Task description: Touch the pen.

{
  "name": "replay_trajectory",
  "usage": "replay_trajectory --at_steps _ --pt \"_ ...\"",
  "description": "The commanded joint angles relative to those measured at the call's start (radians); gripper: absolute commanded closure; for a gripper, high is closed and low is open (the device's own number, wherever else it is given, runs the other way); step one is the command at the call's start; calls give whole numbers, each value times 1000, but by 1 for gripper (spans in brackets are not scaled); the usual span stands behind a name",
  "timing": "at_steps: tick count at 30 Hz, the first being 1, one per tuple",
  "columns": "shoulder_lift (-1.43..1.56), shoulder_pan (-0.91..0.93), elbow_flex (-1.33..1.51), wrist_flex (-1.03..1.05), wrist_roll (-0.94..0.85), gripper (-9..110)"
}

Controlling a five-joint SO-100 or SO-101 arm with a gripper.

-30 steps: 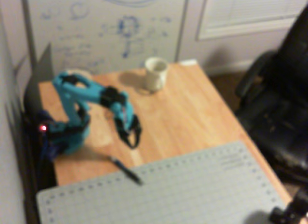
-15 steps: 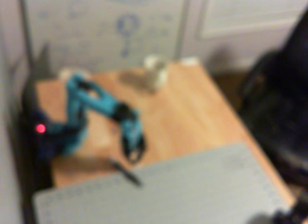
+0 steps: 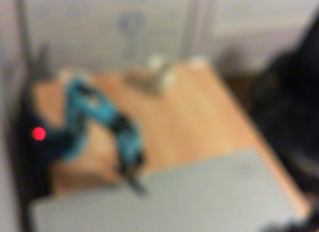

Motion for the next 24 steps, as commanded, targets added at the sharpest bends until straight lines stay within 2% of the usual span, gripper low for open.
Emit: replay_trajectory --at_steps 1,9,18,24 --pt "17 -23 -81 -17 -12 101" --pt "-55 -72 -100 -21 -14 101" --pt "-98 -49 -100 -163 -29 101" --pt "-107 -55 -97 -179 -29 101"
